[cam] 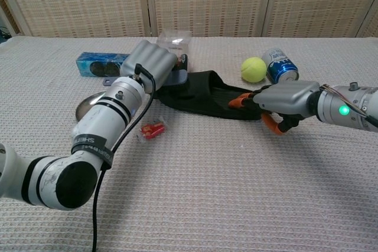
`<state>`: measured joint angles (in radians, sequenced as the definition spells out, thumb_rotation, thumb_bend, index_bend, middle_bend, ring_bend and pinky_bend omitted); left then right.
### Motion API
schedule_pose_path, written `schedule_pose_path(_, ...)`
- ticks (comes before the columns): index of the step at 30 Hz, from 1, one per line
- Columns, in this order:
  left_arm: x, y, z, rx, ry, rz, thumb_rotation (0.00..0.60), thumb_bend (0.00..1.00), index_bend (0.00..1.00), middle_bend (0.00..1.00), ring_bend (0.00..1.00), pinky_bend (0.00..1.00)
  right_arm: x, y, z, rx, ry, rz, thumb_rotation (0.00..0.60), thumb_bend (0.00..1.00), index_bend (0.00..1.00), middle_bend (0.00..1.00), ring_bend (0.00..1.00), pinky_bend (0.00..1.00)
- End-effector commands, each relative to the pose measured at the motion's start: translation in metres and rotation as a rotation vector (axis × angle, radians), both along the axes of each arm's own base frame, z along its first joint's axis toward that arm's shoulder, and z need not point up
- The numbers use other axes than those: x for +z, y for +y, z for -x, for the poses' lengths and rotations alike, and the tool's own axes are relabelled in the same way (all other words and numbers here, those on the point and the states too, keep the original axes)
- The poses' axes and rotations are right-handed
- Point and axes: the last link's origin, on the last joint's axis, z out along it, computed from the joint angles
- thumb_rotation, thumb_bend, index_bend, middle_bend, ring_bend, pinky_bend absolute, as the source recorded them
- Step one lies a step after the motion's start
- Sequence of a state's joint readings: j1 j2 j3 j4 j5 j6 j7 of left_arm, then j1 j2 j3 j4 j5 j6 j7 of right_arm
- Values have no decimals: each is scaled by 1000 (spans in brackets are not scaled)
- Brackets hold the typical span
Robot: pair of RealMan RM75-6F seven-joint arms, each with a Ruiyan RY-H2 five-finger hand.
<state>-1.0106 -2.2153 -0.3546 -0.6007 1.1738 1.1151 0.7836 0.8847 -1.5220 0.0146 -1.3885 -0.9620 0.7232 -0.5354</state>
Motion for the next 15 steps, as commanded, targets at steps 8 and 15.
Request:
schedule_pose_path(8, 33, -30, 20, -2, 6, 32, 600, 387, 534, 611, 776, 1000, 46, 15, -11, -12, -198, 64, 600, 486, 0, 0, 0, 0)
schedule_pose_path(15, 57, -42, 69, 81, 96, 10, 600, 387, 528, 605, 776, 1000, 68, 25, -13, 0, -232, 70, 600, 445, 0, 0, 0, 0)
